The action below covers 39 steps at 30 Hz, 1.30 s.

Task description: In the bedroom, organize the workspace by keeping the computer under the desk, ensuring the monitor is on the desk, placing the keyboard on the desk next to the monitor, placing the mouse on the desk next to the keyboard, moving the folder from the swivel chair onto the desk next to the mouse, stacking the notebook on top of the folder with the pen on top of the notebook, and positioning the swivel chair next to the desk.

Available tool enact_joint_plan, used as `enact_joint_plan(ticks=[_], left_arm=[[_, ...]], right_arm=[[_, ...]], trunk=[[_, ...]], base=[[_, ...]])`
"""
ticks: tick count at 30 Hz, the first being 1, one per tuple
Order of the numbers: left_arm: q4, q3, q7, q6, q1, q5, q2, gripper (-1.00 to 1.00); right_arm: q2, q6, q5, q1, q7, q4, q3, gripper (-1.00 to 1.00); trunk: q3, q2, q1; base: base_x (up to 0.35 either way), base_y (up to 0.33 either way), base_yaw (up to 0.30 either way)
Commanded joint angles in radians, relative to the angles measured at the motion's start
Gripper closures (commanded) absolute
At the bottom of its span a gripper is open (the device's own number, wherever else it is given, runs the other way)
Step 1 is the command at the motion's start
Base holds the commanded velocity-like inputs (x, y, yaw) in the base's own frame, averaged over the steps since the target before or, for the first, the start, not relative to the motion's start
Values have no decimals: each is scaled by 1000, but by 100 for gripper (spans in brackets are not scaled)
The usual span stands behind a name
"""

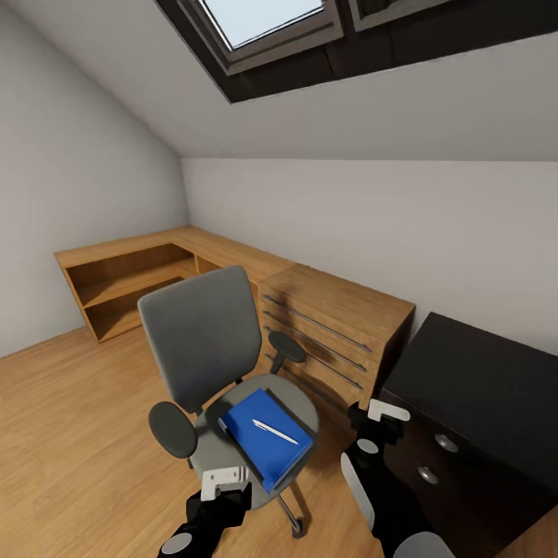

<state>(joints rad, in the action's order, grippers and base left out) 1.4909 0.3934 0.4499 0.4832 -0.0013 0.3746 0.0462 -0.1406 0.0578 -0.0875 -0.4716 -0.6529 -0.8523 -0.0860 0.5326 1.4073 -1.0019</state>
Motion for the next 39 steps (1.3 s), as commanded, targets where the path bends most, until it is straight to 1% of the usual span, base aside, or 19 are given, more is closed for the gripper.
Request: enact_joint_plan(ticks=[1,7,8,11,18,22,23,27,28,29,30,31,32,33,36,39], left_arm=[[2,1,9,2,0,10,0,-100],[2,-1,9,2,0,10,0,-100],[2,-6,9,0,0,12,-4,-100],[2,-7,10,-1,0,12,-9,-100],[2,-7,10,-2,0,11,-9,-100],[2,-7,11,-2,0,12,-10,-100],[2,-8,11,-2,0,12,-11,-100],[2,-10,11,-2,0,12,-11,-100],[3,-32,12,-1,0,13,-11,-100],[3,-68,11,0,0,14,-11,-100],[3,-89,10,0,0,15,-10,-100],[4,-129,9,0,0,17,-9,-100],[4,-159,8,1,0,18,-8,-100],[5,-179,6,1,0,19,-8,-100],[6,-200,5,1,0,19,-7,-100],[7,-210,5,1,0,19,-7,-100]], right_arm=[[-1,4,-6,0,-7,-2,-5,-100],[-7,1,-6,1,-8,-6,-5,-100],[-8,-1,-6,1,-8,-7,-3,-100],[-9,-2,-6,1,-7,-4,-4,-100],[-9,-2,-6,1,-6,-4,-6,-100],[-9,-3,-6,1,-7,-4,-7,-100],[-9,-2,-6,2,-6,-4,-25,-100],[-8,-2,-6,1,-6,-4,-45,-100],[-8,-2,-6,2,-7,-4,-51,-100],[-8,-3,-6,2,-7,-4,-52,-100],[-7,-3,-6,2,-7,-4,-53,-100],[-7,-3,-6,2,-6,-4,-54,-100],[-7,-3,-6,2,-7,-4,-54,-100],[-7,-3,-6,2,-6,-4,-55,-100],[-7,-3,-6,2,-6,-4,-55,-100],[-6,-3,-6,2,-4,-4,-57,-100]], trunk=[[1,1,0],[1,1,0],[1,1,0],[1,1,0],[1,1,0],[1,1,0],[1,1,0],[1,1,0],[1,1,0],[1,1,0],[1,1,0],[1,1,0],[1,1,0],[1,1,0],[1,1,0],[1,1,0]], base=[[0,0,3],[0,0,0],[0,0,193],[0,0,254],[0,0,271],[0,0,124],[0,0,20],[0,0,11],[0,0,3],[0,0,2],[0,0,1],[0,0,0],[0,0,0],[0,0,0],[0,0,37],[0,0,153]])
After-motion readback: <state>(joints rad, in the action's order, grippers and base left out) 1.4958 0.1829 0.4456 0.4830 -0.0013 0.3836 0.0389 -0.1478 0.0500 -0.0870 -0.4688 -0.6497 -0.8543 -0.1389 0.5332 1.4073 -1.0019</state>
